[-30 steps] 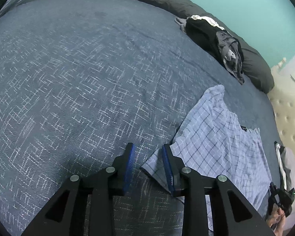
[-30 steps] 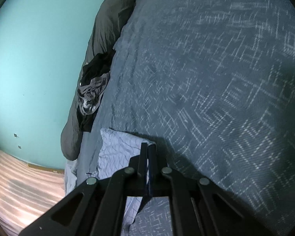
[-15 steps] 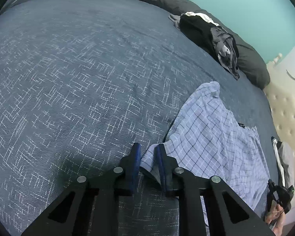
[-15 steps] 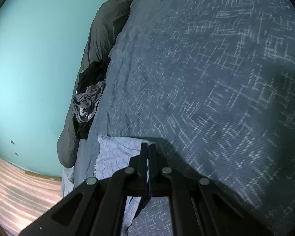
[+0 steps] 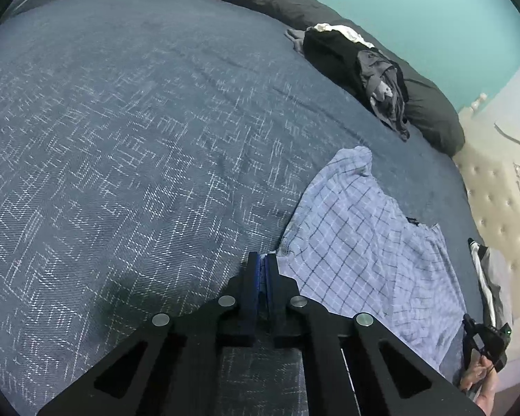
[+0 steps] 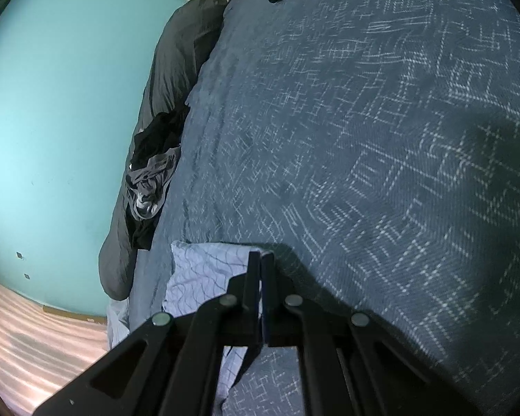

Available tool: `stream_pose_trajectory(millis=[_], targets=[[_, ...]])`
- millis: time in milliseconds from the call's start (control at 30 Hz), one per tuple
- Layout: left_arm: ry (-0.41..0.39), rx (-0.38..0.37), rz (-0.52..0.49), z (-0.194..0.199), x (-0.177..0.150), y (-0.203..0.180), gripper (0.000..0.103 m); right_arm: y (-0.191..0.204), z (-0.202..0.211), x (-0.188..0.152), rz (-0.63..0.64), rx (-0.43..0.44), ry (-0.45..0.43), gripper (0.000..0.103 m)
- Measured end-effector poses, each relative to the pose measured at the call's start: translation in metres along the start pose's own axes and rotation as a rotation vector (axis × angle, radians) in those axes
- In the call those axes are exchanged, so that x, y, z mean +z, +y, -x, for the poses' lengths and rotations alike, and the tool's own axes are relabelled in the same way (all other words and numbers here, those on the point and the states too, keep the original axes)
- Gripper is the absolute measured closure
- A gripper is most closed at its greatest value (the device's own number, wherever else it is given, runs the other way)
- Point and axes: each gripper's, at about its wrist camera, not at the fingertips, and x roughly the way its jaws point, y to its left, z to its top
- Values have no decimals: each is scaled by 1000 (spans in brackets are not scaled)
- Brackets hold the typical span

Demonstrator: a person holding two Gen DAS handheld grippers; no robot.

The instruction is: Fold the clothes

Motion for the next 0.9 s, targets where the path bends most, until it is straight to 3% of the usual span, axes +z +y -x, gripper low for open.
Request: stream_pose_trajectory(millis=[100, 400, 600, 767, 800, 867, 900], targets=[[-25, 2, 0, 5, 2, -2, 100, -1, -2, 1, -3, 1, 1, 102], [9, -10, 66, -2, -1, 15, 100, -1, -9, 3, 1, 6, 34, 102], [-9, -12, 62, 2, -2, 16, 97, 9, -8, 3, 61, -61, 52, 102], [-26, -3, 75, 7, -2, 24, 79, 11, -1, 3, 81, -114, 34, 100], [-29, -1, 81, 8, -1, 26, 78, 10, 3, 4, 80, -123, 24, 99], [-15, -5, 80, 4, -2, 26, 76, 8, 7, 5, 76, -110, 16, 80], [-4, -10, 74, 2, -3, 25, 75, 9, 7, 5, 77, -100, 17, 75]])
